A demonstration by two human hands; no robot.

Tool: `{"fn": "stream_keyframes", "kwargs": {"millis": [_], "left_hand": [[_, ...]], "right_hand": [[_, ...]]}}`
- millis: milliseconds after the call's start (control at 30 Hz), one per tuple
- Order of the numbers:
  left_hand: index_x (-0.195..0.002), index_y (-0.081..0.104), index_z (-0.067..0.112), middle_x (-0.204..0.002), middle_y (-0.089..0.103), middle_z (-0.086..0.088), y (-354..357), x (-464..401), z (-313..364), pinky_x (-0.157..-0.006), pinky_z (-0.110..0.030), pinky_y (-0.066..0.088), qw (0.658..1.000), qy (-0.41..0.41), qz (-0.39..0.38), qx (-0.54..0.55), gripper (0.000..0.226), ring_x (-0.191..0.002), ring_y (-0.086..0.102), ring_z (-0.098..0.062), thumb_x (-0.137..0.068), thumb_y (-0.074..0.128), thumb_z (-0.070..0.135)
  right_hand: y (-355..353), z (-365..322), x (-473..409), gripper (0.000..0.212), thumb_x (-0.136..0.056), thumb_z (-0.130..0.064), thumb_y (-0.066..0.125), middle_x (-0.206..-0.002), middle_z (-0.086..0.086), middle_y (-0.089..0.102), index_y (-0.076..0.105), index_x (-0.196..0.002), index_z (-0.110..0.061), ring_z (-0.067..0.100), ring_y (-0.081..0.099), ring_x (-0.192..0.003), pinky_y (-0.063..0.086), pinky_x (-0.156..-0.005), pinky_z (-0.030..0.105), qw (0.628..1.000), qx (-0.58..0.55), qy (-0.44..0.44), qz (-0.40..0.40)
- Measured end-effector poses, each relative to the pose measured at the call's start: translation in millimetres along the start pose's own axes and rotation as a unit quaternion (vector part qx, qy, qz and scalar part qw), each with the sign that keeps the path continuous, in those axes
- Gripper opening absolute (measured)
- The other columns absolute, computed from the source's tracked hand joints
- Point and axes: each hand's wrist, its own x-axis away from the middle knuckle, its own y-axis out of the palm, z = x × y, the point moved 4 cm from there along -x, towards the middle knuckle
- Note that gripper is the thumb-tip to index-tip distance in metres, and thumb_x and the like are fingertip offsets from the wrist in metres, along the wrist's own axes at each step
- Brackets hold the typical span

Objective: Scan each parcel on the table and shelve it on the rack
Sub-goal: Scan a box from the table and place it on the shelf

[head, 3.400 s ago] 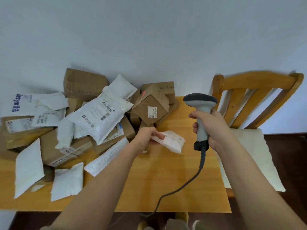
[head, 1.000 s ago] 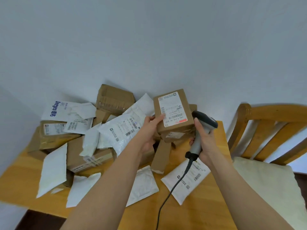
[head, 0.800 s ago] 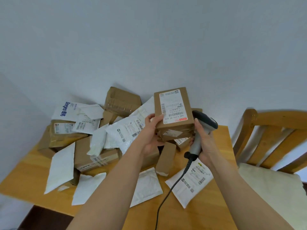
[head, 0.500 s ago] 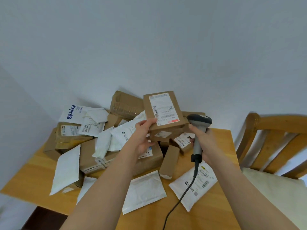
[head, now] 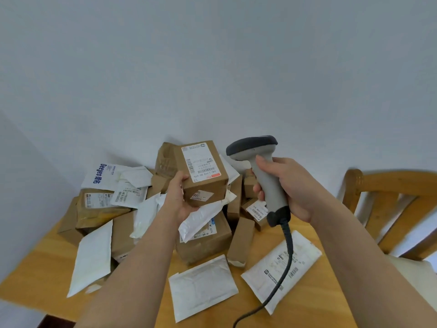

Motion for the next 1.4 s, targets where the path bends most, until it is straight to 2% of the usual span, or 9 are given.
{"fn": "stream_keyframes", "kwargs": {"millis": [67, 267, 433, 500, 767, 933, 1167, 1267, 1400], "left_hand": [[-0.095, 0.059, 0.024, -0.093, 0.066, -0.004, 2.1, 3.1, 4.1, -0.093, -0.047, 0.047, 1.000, 0.019, 0.004, -0.018, 0.010, -0.088, 0.059, -0.021, -0.096, 0.049, 0.026], [-0.099, 0.057, 0.022, -0.088, 0.065, -0.002, -6.6, -3.7, 11.9, -0.064, -0.033, 0.049, 0.996, 0.079, 0.029, -0.038, 0.006, -0.080, 0.061, -0.017, -0.094, 0.054, 0.019], [-0.136, 0.045, 0.018, -0.113, 0.067, -0.006, -16.0, -16.2, 14.5, -0.076, -0.039, 0.055, 0.993, 0.107, 0.034, -0.019, 0.048, -0.090, 0.065, -0.018, -0.091, 0.062, 0.015], [-0.141, 0.043, 0.018, -0.118, 0.068, -0.007, -19.6, -19.7, 15.1, -0.076, -0.040, 0.055, 0.993, 0.111, 0.040, -0.014, 0.056, -0.091, 0.067, -0.018, -0.090, 0.064, 0.014], [-0.143, 0.039, 0.023, -0.113, 0.066, -0.005, -20.9, -18.8, 19.2, -0.070, -0.036, 0.053, 0.992, 0.112, 0.051, -0.002, 0.058, -0.090, 0.065, -0.015, -0.091, 0.063, 0.011], [-0.145, 0.039, 0.022, -0.122, 0.064, -0.005, -23.6, -21.2, 17.0, -0.067, -0.032, 0.049, 0.991, 0.116, 0.066, -0.024, 0.060, -0.089, 0.064, -0.013, -0.091, 0.063, 0.013], [-0.135, 0.052, 0.020, -0.116, 0.066, -0.004, -30.1, -2.7, 7.5, -0.076, -0.037, 0.049, 0.988, 0.108, 0.089, -0.072, 0.050, -0.094, 0.061, -0.018, -0.087, 0.065, 0.024], [-0.108, 0.063, 0.021, -0.103, 0.068, -0.001, -36.6, 19.7, -0.1, -0.088, -0.041, 0.047, 0.984, 0.083, 0.101, -0.120, 0.025, -0.100, 0.059, -0.021, -0.086, 0.062, 0.033], [-0.106, 0.063, 0.022, -0.104, 0.069, -0.003, -51.1, 58.5, -12.6, -0.088, -0.041, 0.049, 0.979, 0.055, 0.126, -0.152, 0.025, -0.098, 0.062, -0.022, -0.088, 0.061, 0.040]], "right_hand": [[3.1, -7.2, 5.4, 0.031, -0.096, -0.036, 0.059, -0.069, 0.008, 0.063, 0.060, -0.110, -0.008, 0.020, 0.056, -0.067, 0.051, -0.065, 0.033, 1.000, 0.016, -0.005, -0.003], [6.7, -21.1, 15.3, 0.034, -0.095, -0.037, 0.060, -0.067, 0.008, 0.060, 0.060, -0.107, -0.005, 0.018, 0.055, -0.060, 0.050, -0.061, 0.031, 0.999, 0.031, -0.007, 0.005], [6.6, -29.4, 23.3, 0.037, -0.093, -0.036, 0.061, -0.078, 0.010, 0.059, 0.060, -0.111, -0.003, 0.016, 0.055, -0.060, 0.050, -0.060, 0.031, 0.999, 0.030, -0.010, 0.010], [6.2, -32.3, 26.8, 0.039, -0.093, -0.036, 0.061, -0.078, 0.010, 0.058, 0.059, -0.112, -0.001, 0.015, 0.055, -0.059, 0.050, -0.058, 0.029, 1.000, 0.026, -0.008, 0.009], [2.7, -38.6, 38.2, 0.046, -0.090, -0.037, 0.062, -0.078, 0.011, 0.058, 0.058, -0.114, 0.002, 0.016, 0.054, -0.057, 0.050, -0.056, 0.028, 1.000, 0.027, -0.005, 0.010], [0.9, -40.1, 44.8, 0.038, -0.087, -0.037, 0.063, -0.072, 0.009, 0.058, 0.059, -0.102, -0.002, 0.015, 0.053, -0.055, 0.050, -0.053, 0.027, 1.000, 0.006, -0.008, 0.001], [-13.2, -35.2, 54.9, 0.038, -0.088, -0.036, 0.063, -0.073, 0.009, 0.057, 0.059, -0.105, -0.001, 0.015, 0.053, -0.056, 0.050, -0.051, 0.025, 0.999, 0.034, -0.015, -0.025], [-24.5, -35.8, 61.9, 0.050, -0.076, -0.043, 0.064, -0.064, 0.006, 0.057, 0.060, -0.107, -0.004, 0.015, 0.053, -0.056, 0.048, -0.054, 0.027, 0.991, 0.108, -0.035, -0.069], [-34.8, -38.9, 75.7, 0.051, -0.065, -0.047, 0.062, -0.064, 0.004, 0.059, 0.064, -0.104, -0.013, 0.014, 0.055, -0.057, 0.047, -0.057, 0.028, 0.972, 0.178, -0.046, -0.147]]}}
